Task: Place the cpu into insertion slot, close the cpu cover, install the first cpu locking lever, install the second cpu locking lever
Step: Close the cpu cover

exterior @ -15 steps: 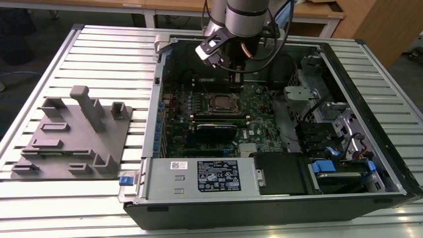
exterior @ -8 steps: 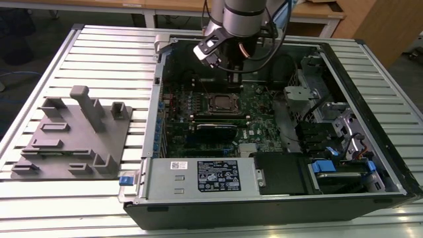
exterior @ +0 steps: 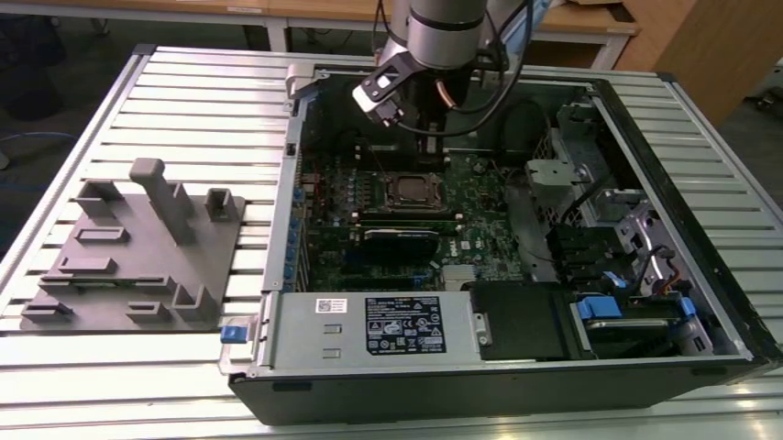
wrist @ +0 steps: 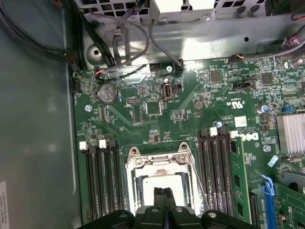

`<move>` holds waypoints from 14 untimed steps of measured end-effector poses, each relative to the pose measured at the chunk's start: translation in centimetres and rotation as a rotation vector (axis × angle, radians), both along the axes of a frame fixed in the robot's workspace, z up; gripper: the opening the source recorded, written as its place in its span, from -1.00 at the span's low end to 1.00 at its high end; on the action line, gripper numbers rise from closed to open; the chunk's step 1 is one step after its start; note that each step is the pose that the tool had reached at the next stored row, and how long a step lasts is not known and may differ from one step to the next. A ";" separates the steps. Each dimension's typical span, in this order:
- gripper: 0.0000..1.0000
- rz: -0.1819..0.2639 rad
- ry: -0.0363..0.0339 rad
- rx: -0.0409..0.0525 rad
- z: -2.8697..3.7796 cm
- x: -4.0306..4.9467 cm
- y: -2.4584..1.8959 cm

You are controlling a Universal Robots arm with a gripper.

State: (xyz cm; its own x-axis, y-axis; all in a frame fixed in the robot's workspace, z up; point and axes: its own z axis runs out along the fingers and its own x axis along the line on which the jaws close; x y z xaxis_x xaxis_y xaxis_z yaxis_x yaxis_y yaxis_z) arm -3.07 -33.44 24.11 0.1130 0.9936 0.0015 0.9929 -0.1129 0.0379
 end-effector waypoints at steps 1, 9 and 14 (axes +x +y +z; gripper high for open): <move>-0.80 0.000 -0.0005 -0.0002 -0.08 -0.03 0.00; -0.80 0.000 -0.0012 0.0070 -0.29 -0.05 0.00; -0.80 0.000 -0.0012 0.0069 -0.30 -0.06 0.00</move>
